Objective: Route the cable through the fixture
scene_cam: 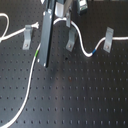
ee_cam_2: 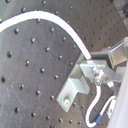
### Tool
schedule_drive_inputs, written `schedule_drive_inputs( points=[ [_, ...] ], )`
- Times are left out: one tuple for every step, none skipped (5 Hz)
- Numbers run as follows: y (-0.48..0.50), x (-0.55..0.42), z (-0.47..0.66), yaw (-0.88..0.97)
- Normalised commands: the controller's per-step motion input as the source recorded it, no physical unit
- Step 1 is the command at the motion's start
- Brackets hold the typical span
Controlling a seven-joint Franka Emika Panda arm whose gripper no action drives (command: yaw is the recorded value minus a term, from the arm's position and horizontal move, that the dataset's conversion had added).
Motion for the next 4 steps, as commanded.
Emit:
schedule_drive_inputs(
  points=[
    [-0.062, -0.103, 0.27, -0.08],
    [0.048, -0.086, 0.44, -0.11],
    [0.078, -0.106, 0.53, -0.13],
    [0.167, -0.105, 0.52, -0.08]
  ],
)
